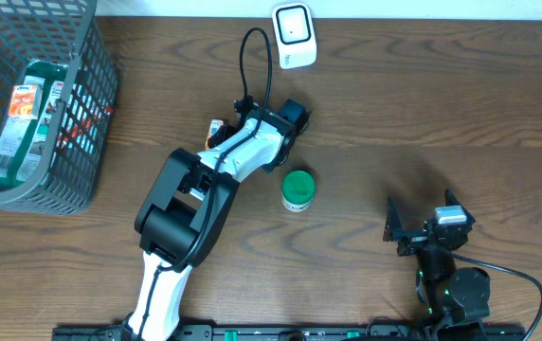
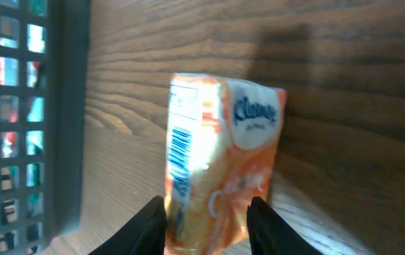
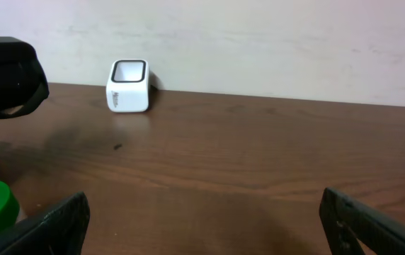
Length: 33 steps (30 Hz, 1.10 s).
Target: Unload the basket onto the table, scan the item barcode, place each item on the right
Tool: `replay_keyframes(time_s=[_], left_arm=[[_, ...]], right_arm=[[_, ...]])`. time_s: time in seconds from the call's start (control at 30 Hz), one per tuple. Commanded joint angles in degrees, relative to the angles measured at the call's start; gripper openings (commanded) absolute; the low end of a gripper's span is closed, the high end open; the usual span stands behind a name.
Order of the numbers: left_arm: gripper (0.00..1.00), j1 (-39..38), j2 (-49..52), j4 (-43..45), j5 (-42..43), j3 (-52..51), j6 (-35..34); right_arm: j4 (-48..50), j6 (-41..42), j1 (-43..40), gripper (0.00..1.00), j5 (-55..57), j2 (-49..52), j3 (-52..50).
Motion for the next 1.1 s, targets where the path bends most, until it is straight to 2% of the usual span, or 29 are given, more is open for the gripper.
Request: replay_keyframes(time_s=[0.0, 0.13, 0.37, 0.47, 0.53, 0.67, 0.93, 1.07], left_arm=[[0.41, 0.2, -4.02, -0.09, 2.95, 2.27, -0.5], [0.49, 0.5, -10.08, 0.35, 2.93, 2.93, 0.24], [0.53, 4.81, -25.92, 1.75, 2.93, 3.17, 0.57], [0.54, 9.38, -34.58, 3.02, 2.93, 3.17, 1.53], [0.58, 13.16, -39.32, 4.31, 2.95, 3.17, 1.57], [0.58, 22.34, -46.34, 6.67, 3.48, 3.17, 1.09], [0.59, 40.63, -48.02, 5.4, 12.85, 3.13, -3.72], [0.59, 48.63, -42.99, 4.61, 24.72, 3.13, -4.92]], right_arm=[[-0.22, 0.98, -0.24, 0.99, 0.55, -0.02, -0.04], [-0.2, 0.98, -0.24, 0.99, 0.55, -0.02, -0.04], [-0.22, 0.98, -0.24, 0.99, 0.55, -0.02, -0.04], [-0.22, 0.98, -0.24, 0.99, 0.55, -0.02, -0.04], [-0.22, 0.98, -0.24, 0.99, 0.55, -0.02, -0.04], [-0.22, 0.98, -0.24, 0.99, 0.55, -0.02, -0.04], [-0.2, 0.98, -0.24, 0.99, 0.55, -0.02, -0.04], [-0.2, 0.98, -0.24, 0.99, 0.55, -0.02, -0.04]])
